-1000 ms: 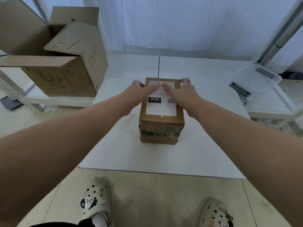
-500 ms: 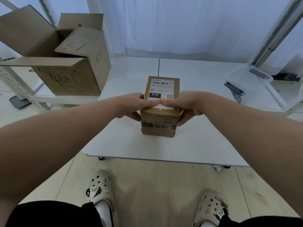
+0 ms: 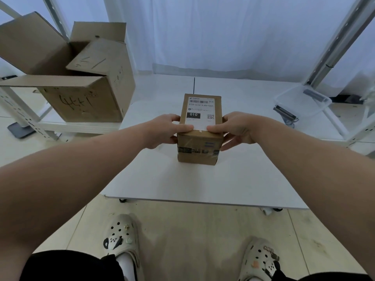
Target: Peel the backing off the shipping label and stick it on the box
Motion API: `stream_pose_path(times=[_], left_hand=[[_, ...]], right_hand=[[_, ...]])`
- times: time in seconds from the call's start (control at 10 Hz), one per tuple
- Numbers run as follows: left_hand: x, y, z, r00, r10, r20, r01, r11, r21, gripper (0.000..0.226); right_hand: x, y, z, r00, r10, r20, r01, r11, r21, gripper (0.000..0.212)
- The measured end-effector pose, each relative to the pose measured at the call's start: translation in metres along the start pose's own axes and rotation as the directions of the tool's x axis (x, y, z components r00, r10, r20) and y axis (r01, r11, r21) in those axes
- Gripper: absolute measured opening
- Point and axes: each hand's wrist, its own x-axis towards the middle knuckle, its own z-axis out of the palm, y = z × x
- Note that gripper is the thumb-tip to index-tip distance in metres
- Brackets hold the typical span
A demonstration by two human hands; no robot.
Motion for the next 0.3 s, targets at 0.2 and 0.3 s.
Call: stream_pose_path(times=[0.2,0.3], left_hand=[[-0.008,0.007,-0.012,0.984,-0.059,0.166,0.054,0.998,0.034,0.028],[-0.007,0.011,-0.018,0.996,-0.077,0.044,0.065,0.973,0.223,0.046]], right_hand=[[-0.008,0.001,-0.012,0.993,0.035,0.114,-0.052,0.987,0.153,0.034],[-0.006,-0.001,-0.013,0.986,0.016,-0.169,-0.024,0.999,-0.048,0.042]])
